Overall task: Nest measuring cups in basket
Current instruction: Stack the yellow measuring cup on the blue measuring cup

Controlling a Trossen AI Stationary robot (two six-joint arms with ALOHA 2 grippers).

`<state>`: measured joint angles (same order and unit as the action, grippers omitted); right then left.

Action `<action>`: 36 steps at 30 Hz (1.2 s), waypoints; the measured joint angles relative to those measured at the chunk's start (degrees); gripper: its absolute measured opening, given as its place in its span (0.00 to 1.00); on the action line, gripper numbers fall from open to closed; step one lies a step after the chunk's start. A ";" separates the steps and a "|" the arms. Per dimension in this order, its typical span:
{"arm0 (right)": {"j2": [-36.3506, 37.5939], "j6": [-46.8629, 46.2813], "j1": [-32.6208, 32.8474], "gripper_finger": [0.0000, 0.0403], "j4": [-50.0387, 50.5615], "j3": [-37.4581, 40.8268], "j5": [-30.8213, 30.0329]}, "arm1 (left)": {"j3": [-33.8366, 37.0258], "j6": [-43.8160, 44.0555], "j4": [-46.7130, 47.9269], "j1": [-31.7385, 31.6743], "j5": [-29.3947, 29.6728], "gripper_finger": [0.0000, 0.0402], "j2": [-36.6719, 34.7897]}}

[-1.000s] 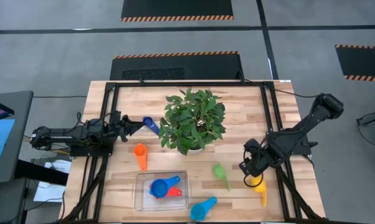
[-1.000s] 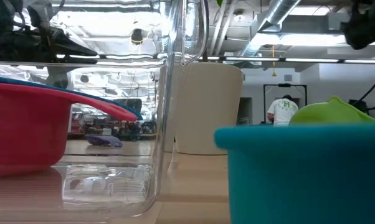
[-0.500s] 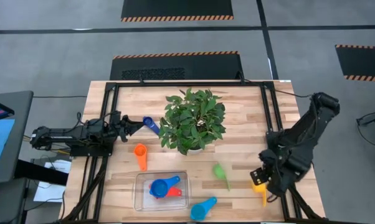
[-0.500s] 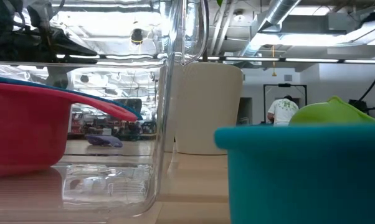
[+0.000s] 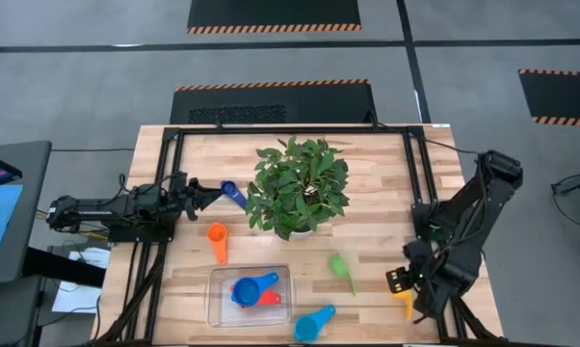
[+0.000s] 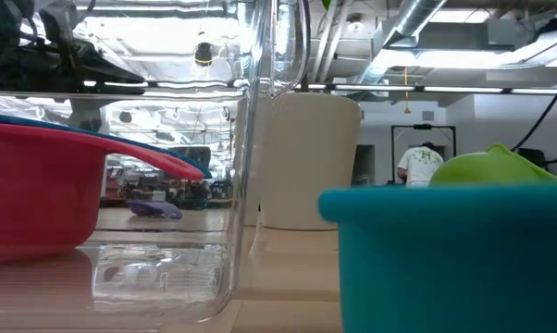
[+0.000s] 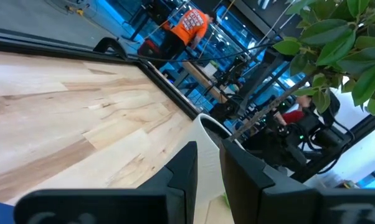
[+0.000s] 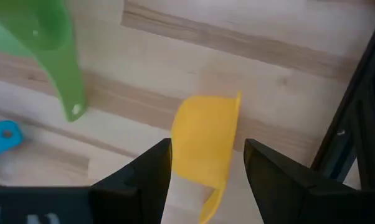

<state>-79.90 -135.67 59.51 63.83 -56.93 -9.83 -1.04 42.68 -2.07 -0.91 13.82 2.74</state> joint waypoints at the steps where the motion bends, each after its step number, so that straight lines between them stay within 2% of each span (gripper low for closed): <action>1: -0.58 0.02 -0.14 0.55 -0.08 0.00 0.29 | 0.00 0.00 0.00 0.00 -0.02 0.15 -0.02; 4: -2.40 0.06 -0.41 0.55 -0.99 0.00 2.24 | 0.00 0.04 0.00 0.00 0.00 0.15 0.00; 12: -7.21 0.27 -0.51 0.55 -5.53 0.00 2.48 | 0.00 0.13 0.00 0.00 0.00 0.15 -0.02; 20: -10.84 1.22 -3.74 0.54 -7.16 0.00 2.52 | 0.00 0.26 0.00 0.00 0.02 0.15 0.00; 30: -11.19 2.31 -4.51 0.32 -7.30 0.00 3.77 | 0.00 1.29 -0.01 0.00 0.02 0.15 -0.02; 36: -11.19 2.33 -4.49 0.27 -7.54 0.00 3.77 | 0.00 1.25 -0.01 0.00 0.02 0.15 -0.01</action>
<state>-91.09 -133.34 55.02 56.29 -56.93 -6.07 -1.04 43.93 -2.07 -0.91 13.85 2.74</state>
